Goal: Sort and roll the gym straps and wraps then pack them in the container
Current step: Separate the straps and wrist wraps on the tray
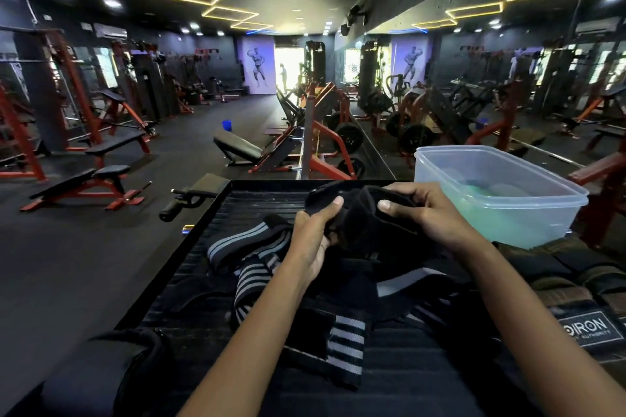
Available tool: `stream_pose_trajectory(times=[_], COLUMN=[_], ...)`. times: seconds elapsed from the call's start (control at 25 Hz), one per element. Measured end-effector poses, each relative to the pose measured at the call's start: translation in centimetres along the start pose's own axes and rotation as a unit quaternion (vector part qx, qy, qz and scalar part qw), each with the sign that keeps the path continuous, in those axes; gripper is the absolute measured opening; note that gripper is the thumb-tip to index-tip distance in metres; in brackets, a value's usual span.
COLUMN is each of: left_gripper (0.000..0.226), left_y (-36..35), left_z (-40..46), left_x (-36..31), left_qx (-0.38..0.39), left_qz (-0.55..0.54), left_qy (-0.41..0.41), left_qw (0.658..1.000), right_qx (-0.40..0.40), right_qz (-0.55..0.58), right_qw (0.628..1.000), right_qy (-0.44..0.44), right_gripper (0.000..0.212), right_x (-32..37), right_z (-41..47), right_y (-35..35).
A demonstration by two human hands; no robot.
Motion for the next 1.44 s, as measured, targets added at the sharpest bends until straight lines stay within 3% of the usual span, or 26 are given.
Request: stream_pose_trajectory(times=[0.2,0.4,0.6,0.64,0.72,0.8,0.88,1.16,1.28,1.44], left_gripper=[0.021,0.025,0.026,0.027,0.052,0.076,0.083,0.063,0.045,0.038], left_y=[-0.4,-1.1,-1.6,-1.5,-1.6,-1.7,-1.8,-1.2,-0.9,-1.3], left_z=[-0.4,-1.4,-2.5,-2.6,-3.0,-3.1,-3.0,-2.3,-1.9,-2.2], left_x=[-0.2,-1.5,-2.0,-2.0,-2.3,-2.4,-2.3,-2.6,-2.8,-3.0], left_qx=[0.022,0.128,0.132,0.143,0.178,0.193,0.192,0.174,0.122,0.070], left_qz=[0.067,0.101,0.133,0.126,0.126,0.167,0.183,0.075,0.100,0.110], left_qy=[-0.013,-0.109,-0.109,-0.091,-0.062,-0.054,-0.047,-0.019,-0.059,-0.065], left_qw=[0.997,0.981,0.976,0.977,0.974,0.965,0.963,0.982,0.986,0.989], right_qx=[0.024,-0.022,-0.022,-0.023,-0.031,-0.046,-0.058,-0.019,0.005,-0.021], right_qz=[-0.092,-0.155,-0.147,-0.151,-0.164,-0.183,-0.207,-0.145,-0.079,-0.083], right_qw=[0.995,0.983,0.981,0.980,0.978,0.974,0.970,0.984,0.992,0.992], right_qy=[-0.035,-0.098,-0.125,-0.127,-0.129,-0.123,-0.110,-0.107,-0.102,-0.090], right_gripper=[0.005,0.030,0.061,0.053,0.033,0.024,0.022,0.038,0.028,0.014], right_x=[-0.8,-2.9,-3.5,-3.4,-3.5,-3.3,-3.0,-3.8,-3.8,-3.8], right_z=[0.3,0.6,0.5,0.5,0.6,0.6,0.5,0.6,0.8,1.1], right_y=[-0.1,-0.1,-0.2,-0.2,-0.1,-0.2,-0.3,-0.6,-0.9,-1.4])
Point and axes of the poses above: each hand's wrist, its own z-axis towards the middle knuckle, its own y-axis out of the back of the hand, x = y × z, the point moved 4 cm from there along z, towards the middle knuckle, and after that the axes turned 3 degrees about -x, right-handed, at the moved point
